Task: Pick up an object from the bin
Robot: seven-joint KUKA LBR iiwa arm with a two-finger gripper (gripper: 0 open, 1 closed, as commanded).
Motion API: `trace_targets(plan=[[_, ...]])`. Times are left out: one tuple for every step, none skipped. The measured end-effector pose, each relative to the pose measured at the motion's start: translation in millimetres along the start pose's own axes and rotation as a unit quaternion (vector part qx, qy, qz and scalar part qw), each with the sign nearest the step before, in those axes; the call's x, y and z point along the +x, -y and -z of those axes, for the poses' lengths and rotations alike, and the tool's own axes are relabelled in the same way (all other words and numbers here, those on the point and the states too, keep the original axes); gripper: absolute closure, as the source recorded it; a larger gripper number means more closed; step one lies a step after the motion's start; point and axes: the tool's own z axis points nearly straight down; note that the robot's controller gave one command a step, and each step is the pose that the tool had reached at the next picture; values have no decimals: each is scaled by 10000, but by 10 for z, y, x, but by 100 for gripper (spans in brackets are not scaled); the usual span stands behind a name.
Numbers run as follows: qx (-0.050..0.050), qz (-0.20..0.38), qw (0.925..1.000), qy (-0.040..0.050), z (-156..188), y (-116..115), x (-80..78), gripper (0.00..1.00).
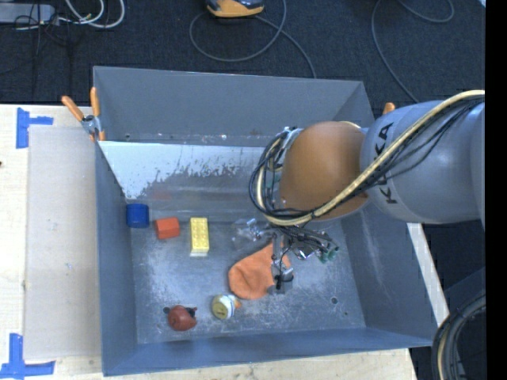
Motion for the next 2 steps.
trace_targets(plan=[[-7,2677,9635,3,-435,95,34,100],[-8,2674,9636,5,-435,96,35,100]])
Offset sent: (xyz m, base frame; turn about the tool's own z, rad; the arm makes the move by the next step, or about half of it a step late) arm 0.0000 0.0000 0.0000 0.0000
